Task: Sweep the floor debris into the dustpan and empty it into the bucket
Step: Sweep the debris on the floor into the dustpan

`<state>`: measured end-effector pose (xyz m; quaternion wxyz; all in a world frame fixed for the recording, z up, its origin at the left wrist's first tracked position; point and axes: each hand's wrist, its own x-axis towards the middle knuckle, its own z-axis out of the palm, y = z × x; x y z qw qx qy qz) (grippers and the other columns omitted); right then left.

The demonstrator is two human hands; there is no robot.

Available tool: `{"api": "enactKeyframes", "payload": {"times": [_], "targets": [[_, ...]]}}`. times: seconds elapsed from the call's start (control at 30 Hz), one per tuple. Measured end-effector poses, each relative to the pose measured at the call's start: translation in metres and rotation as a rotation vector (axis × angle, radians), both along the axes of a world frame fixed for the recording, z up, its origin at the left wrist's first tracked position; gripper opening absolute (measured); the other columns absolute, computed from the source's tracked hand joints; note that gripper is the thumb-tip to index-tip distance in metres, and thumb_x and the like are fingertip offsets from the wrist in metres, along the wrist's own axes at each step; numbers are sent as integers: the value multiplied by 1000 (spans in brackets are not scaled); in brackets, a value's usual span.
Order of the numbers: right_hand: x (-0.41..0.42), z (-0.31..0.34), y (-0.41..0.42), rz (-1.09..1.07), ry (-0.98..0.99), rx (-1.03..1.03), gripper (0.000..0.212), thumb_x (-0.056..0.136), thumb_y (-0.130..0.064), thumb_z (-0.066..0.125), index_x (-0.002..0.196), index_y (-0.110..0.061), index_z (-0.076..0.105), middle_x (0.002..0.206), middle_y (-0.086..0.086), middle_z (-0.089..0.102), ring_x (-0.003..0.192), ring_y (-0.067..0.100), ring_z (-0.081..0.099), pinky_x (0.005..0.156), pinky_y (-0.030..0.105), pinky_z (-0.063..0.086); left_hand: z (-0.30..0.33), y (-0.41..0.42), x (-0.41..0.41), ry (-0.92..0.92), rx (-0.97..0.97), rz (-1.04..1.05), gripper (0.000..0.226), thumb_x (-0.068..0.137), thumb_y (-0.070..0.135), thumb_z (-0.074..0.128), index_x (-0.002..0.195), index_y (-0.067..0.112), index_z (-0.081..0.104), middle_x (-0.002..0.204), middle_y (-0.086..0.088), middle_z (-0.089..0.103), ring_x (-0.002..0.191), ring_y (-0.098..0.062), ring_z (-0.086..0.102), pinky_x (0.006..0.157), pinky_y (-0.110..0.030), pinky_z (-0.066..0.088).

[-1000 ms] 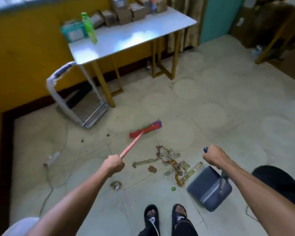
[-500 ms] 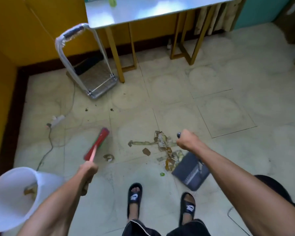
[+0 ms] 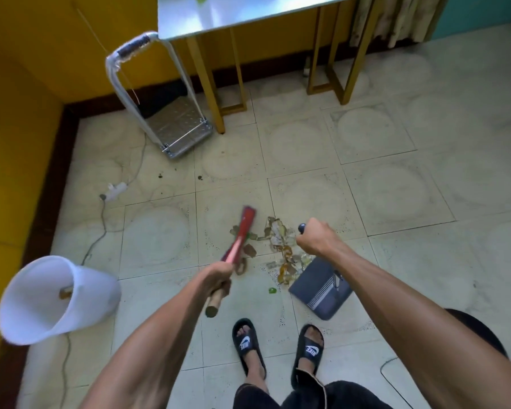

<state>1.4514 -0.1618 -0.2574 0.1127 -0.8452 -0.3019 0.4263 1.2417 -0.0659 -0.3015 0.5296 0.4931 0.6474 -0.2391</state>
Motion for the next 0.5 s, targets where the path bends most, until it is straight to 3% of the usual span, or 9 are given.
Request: {"api": "enactKeyframes", "payload": {"times": [0.13, 0.27, 0.5], "targets": [[7, 12, -18, -18, -19, 9, 31, 97, -8, 49, 66, -12, 45, 64, -2, 45, 51, 11, 40, 46, 21, 32, 24, -36, 33, -124, -18, 68, 20, 102, 10, 28, 91, 5, 44, 62, -3, 41, 45, -9, 34, 34, -17, 33], [16, 25, -36, -61, -71, 8, 19, 93, -6, 52, 74, -8, 52, 65, 1, 46, 50, 12, 40, 44, 21, 32, 49, -35, 43, -140, 12, 107, 21, 99, 8, 24, 107, 3, 43, 60, -3, 42, 42, -8, 34, 32, -17, 32], [25, 29, -58, -191, -88, 56, 12, 85, -6, 48, 81, -7, 59, 71, 6, 54, 55, 20, 48, 49, 26, 36, 49, 5, 38, 57, 299, -237, 28, 102, 12, 38, 120, -5, 51, 66, -5, 48, 41, -11, 39, 26, -18, 32]]}}
